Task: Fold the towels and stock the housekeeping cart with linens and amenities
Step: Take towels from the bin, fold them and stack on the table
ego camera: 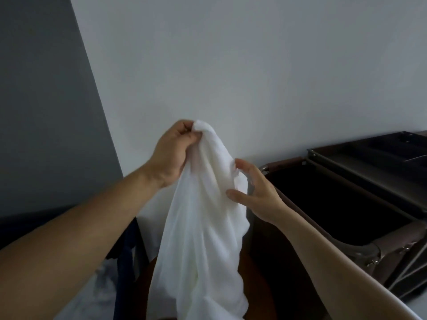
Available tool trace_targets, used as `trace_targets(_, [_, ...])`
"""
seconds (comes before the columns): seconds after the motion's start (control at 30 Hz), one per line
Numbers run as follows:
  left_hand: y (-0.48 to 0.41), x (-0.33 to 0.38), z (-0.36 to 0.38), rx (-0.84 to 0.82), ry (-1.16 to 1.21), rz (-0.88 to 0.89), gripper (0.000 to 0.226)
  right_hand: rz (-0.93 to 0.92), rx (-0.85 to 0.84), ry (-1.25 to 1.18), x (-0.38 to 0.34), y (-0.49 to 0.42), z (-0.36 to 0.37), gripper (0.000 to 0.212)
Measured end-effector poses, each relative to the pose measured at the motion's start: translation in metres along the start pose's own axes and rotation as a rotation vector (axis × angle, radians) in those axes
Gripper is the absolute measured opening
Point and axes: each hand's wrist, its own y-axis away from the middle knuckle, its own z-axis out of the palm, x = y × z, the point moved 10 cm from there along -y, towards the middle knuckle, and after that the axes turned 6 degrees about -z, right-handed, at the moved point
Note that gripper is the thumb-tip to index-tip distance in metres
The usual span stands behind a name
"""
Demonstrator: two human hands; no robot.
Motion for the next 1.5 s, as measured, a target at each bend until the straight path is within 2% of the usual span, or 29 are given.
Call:
trace_targets(0.07, [-0.013, 0.025, 0.003, -0.025, 0.197, -0.004, 0.021, -0.004, -0.006, 0.049, -0.007, -0.004, -0.004, 0.080])
trace_targets(0.13, [-0.022, 0.040, 0.006, -0.085, 0.300, -0.021, 0.023, -0.010, 0.032, 0.085, -0.017, -0.006, -0.013, 0.077])
trace_targets(0.23, [-0.027, 0.042, -0.002, -0.041, 0.279, -0.040, 0.024, -0.079, 0.024, 0.110, -0.030, -0.004, -0.021, 0.053])
trace_targets(0.37, [-0.023, 0.027, -0.016, 0.057, 0.261, -0.045, 0.018, -0.088, -0.138, -0.012, -0.018, 0.015, -0.012, 0.024])
trace_targets(0.4, [-0.022, 0.025, -0.019, 0.055, 0.276, -0.044, 0.018, -0.074, -0.184, 0.039, -0.008, 0.021, -0.008, 0.024])
trace_targets(0.5, [-0.021, 0.026, -0.023, 0.034, 0.274, -0.029, 0.019, -0.122, -0.317, 0.458, 0.022, 0.036, 0.005, 0.023])
trace_targets(0.57, [-0.021, 0.025, -0.024, 0.023, 0.256, -0.023, 0.020, -0.136, -0.329, 0.526, 0.031, 0.045, 0.011, 0.027])
trace_targets(0.73, [-0.022, 0.015, -0.026, -0.038, 0.279, -0.042, 0.019, -0.026, -0.244, 0.212, 0.037, 0.054, 0.013, 0.049])
trace_targets(0.87, [-0.022, 0.007, -0.040, 0.017, 0.230, -0.031, 0.020, -0.058, -0.328, 0.306, 0.036, 0.061, 0.030, 0.032])
trace_targets(1.0, [-0.021, -0.002, -0.058, 0.093, 0.217, -0.042, 0.022, -0.177, -0.296, 0.292, 0.027, 0.066, 0.043, 0.049])
trace_targets(1.07, [-0.022, -0.005, -0.062, 0.087, 0.212, -0.050, 0.023, -0.254, -0.301, 0.368, 0.026, 0.067, 0.053, 0.042])
trace_targets(1.13, [-0.022, -0.005, -0.065, 0.076, 0.209, -0.047, 0.023, -0.239, -0.327, 0.389, 0.033, 0.066, 0.062, 0.037])
trace_targets(1.27, [-0.024, -0.002, -0.073, 0.074, 0.212, -0.025, 0.026, -0.129, -0.400, 0.245, 0.050, 0.065, 0.070, 0.032])
trace_targets(1.33, [-0.026, -0.003, -0.080, 0.084, 0.212, -0.012, 0.029, -0.071, -0.369, 0.102, 0.050, 0.064, 0.067, 0.026])
trace_targets(1.5, [-0.031, -0.019, -0.102, 0.141, 0.204, -0.035, 0.025, -0.106, -0.248, 0.043, 0.045, 0.061, 0.054, 0.046])
